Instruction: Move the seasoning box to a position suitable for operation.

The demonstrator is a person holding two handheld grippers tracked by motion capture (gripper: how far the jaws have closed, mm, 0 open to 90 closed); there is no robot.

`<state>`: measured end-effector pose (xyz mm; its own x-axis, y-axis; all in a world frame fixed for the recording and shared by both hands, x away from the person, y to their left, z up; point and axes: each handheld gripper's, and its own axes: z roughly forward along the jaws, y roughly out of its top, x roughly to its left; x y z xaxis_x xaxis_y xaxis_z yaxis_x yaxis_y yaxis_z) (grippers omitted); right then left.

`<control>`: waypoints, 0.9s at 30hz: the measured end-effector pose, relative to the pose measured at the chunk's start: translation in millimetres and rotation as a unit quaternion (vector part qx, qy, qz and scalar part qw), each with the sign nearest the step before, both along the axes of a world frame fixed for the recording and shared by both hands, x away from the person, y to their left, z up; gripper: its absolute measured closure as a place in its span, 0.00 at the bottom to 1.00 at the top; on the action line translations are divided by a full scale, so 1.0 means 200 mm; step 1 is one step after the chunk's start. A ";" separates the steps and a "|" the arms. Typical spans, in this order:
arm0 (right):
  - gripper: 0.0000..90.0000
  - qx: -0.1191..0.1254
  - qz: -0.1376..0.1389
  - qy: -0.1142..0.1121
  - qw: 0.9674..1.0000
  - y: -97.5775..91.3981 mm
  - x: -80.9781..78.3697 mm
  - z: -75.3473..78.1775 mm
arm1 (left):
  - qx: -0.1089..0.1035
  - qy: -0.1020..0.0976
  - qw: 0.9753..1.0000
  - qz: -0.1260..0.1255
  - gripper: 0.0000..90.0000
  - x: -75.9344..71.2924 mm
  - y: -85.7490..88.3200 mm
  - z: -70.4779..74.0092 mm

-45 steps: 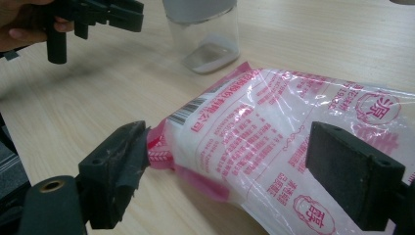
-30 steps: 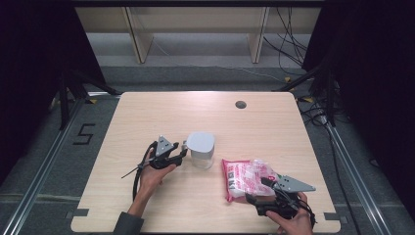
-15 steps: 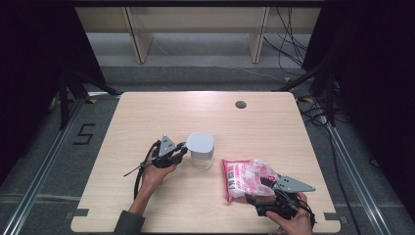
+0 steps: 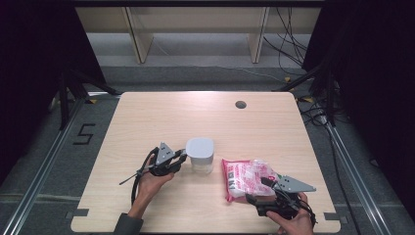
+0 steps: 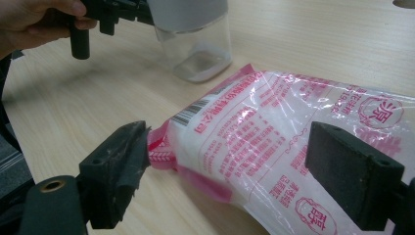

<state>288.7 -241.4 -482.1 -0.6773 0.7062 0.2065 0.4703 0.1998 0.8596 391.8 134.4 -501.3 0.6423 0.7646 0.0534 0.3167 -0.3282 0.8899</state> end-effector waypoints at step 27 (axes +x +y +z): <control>0.19 -0.005 0.005 -0.015 1.000 -0.03 0.00 0.01 | -0.015 0.008 1.000 -0.007 0.79 -0.18 -0.02 0.00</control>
<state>289.0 -246.5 -480.9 -0.6906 0.7007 0.1792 0.4424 0.2132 0.8711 355.5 130.2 -501.8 0.6531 0.7570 0.0208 0.3261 -0.3059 0.8945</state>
